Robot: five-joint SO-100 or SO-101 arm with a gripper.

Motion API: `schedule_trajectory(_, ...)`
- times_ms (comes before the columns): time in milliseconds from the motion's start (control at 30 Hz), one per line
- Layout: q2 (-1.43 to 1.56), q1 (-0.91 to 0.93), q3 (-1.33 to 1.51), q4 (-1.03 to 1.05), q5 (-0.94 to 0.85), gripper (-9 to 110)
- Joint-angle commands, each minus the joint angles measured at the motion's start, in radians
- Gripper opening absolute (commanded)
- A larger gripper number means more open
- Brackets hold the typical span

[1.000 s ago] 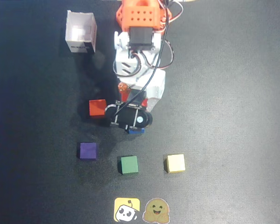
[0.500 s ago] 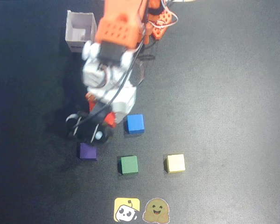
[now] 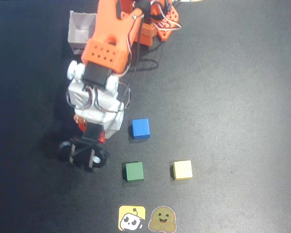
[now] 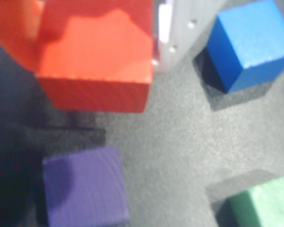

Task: Put the red cube on top of the purple cube.

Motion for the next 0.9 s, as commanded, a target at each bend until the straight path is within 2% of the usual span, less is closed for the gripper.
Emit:
schedule_trajectory(0, -0.005, -0.002, -0.072, 0.005, -0.044, 6)
schedule_trajectory(867, -0.244, 0.025, -0.298, 0.025, -0.025, 6)
